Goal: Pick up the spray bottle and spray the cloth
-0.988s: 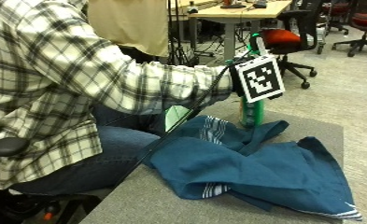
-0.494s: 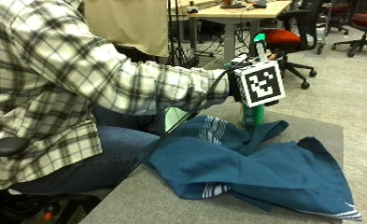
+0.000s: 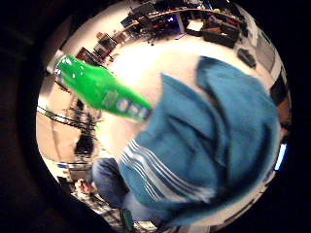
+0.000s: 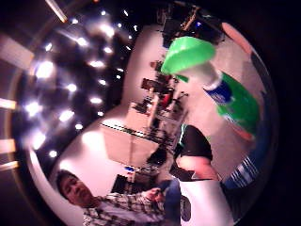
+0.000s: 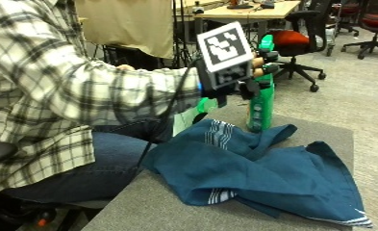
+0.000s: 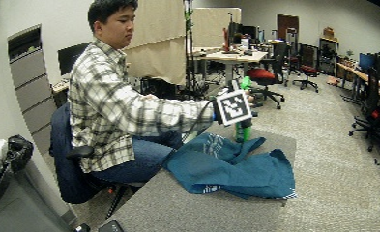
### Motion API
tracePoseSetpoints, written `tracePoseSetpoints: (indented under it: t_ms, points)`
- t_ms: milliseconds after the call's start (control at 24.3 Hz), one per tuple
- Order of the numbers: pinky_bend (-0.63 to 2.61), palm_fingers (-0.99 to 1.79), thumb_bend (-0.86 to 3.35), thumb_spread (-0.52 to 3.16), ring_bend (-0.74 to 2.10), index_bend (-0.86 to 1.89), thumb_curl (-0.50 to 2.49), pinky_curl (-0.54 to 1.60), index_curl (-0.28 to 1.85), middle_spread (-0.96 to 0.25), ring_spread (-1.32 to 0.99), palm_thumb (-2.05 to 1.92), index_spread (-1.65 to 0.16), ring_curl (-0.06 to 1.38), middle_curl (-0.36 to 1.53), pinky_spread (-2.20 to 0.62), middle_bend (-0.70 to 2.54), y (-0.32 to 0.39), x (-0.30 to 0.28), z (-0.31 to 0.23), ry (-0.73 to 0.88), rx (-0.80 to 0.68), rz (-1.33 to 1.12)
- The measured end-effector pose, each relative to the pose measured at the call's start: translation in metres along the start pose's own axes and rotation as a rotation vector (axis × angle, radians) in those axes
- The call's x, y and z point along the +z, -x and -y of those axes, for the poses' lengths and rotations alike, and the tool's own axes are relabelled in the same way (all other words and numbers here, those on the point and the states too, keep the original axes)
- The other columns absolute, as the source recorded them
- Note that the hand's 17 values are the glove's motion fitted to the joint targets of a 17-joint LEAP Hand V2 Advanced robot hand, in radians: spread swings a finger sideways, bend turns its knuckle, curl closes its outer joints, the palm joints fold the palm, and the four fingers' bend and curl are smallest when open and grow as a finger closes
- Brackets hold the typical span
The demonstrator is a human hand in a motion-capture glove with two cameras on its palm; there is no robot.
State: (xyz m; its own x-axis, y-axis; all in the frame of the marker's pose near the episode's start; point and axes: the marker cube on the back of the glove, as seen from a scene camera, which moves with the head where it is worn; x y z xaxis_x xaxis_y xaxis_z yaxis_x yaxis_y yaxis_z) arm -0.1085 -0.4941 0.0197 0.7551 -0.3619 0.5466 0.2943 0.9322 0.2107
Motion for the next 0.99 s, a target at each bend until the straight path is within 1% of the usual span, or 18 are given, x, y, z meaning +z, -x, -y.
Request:
tracePoseSetpoints:
  t_ms: [82, 165, 247, 371, 453, 535, 618, 823, 988]
  points:
    - [0.31, 0.13, -0.03, 0.84, 0.19, 0.2, 0.63, 0.33, 0.39, -0.15, -0.05, 0.7, -0.38, 0.33, 0.36, 0.15, 0.16, 0.005, -0.038, -0.041, 0.012, 0.014, -0.17]
    - [0.31, 0.13, -0.03, 0.87, 0.18, 0.2, 0.63, 0.33, 0.39, -0.15, -0.04, 0.68, -0.38, 0.32, 0.35, 0.16, 0.16, 0.015, -0.079, -0.095, 0.022, 0.018, -0.36]
    - [0.32, 0.13, -0.03, 0.91, 0.18, 0.2, 0.62, 0.32, 0.39, -0.15, -0.02, 0.67, -0.38, 0.31, 0.34, 0.16, 0.16, 0.023, -0.106, -0.155, 0.051, 0.002, -0.487]
    - [0.32, 0.13, -0.03, 0.95, 0.18, 0.2, 0.62, 0.32, 0.38, -0.14, -0.01, 0.66, -0.38, 0.31, 0.34, 0.17, 0.16, 0.035, -0.121, -0.256, 0.074, 0.018, -0.596]
    - [0.32, 0.14, -0.03, 0.97, 0.19, 0.2, 0.61, 0.32, 0.38, -0.14, 0.0, 0.64, -0.38, 0.3, 0.33, 0.18, 0.17, 0.045, -0.12, -0.324, 0.039, 0.085, -0.673]
    - [0.31, 0.15, -0.02, 0.99, 0.19, 0.2, 0.61, 0.31, 0.38, -0.13, 0.01, 0.64, -0.38, 0.3, 0.33, 0.18, 0.17, 0.057, -0.115, -0.38, -0.014, 0.163, -0.729]
    - [0.3, 0.16, -0.02, 1.01, 0.19, 0.21, 0.6, 0.31, 0.38, -0.13, 0.02, 0.63, -0.38, 0.3, 0.33, 0.18, 0.17, 0.066, -0.109, -0.418, -0.046, 0.213, -0.748]
    - [0.28, 0.19, -0.01, 1.04, 0.2, 0.2, 0.6, 0.3, 0.38, -0.12, 0.05, 0.64, -0.37, 0.3, 0.32, 0.19, 0.18, 0.075, -0.092, -0.468, -0.077, 0.267, -0.744]
    - [0.27, 0.22, -0.01, 1.07, 0.2, 0.2, 0.6, 0.29, 0.38, -0.11, 0.05, 0.65, -0.36, 0.3, 0.32, 0.19, 0.17, 0.08, -0.066, -0.515, -0.102, 0.341, -0.678]
